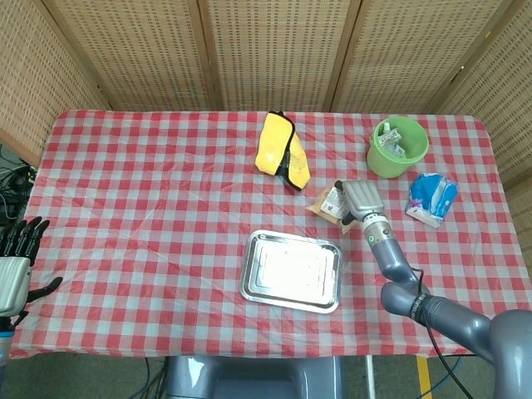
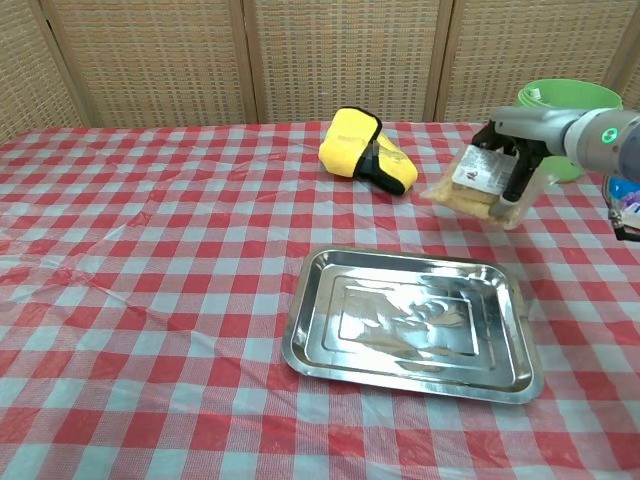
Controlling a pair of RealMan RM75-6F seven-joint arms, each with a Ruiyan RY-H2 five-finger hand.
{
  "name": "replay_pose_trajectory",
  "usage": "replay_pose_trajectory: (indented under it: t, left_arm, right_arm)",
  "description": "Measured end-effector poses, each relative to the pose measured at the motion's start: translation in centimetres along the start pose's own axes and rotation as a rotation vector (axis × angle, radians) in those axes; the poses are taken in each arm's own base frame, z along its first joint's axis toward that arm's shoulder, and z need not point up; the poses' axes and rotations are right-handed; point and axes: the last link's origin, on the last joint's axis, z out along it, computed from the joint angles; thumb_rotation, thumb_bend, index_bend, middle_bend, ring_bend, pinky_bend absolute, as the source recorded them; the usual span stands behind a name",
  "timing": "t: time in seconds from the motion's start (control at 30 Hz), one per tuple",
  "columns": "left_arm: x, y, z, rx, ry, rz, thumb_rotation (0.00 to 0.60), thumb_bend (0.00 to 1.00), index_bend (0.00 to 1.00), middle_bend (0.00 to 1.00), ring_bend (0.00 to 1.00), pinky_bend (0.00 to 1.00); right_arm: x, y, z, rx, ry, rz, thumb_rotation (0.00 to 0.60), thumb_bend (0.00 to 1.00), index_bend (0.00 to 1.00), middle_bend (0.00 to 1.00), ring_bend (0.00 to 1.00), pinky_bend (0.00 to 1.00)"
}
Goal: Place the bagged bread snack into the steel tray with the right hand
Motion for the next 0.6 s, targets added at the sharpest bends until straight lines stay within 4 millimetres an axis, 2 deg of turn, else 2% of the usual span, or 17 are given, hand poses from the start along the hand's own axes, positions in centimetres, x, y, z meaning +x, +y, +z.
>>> replay_pose_trajectory:
  t: [0.17,0.3,0.5,0.6]
  left_arm:
    - [0.0,0.1,0.0,-0.004,0.003,-0.001,0.6,0.14,0.0,0.0,0.0,0.0]
    - [0.0,0.1,0.0,-0.004,0.0,-0.002,0.6,0.14,0.0,0.0,0.0,0.0]
    - [0.1,0.0,-0.1,-0.003,0.0,-0.008,0.6,0.14,0.0,0.0,0.0,0.0]
    - [0.1,-0.1,-0.1,-0.002,0.002,-0.011,0.6,0.14,0.0,0.0,0.0,0.0]
  right_arm:
    - [1.9,-2.7,-1.7,0.087,0.043,0.02,0.6,0.1,0.51,0.54,0.55,0.55]
    - [2.9,-5.6,-3.6,0.168,0.065,0.028,0.6,0.1,0.51,0.54,0.55,0.55]
    - [3.3,-9.6,-6.2,0.263,0.079,0.008,0.6,0.1,0.49,0.52,0.54,0.55]
    - [2.6,-10.7,-6.9,0.283,0.064,-0.009,0.6,0.1,0.48,0.51,0.53,0.55]
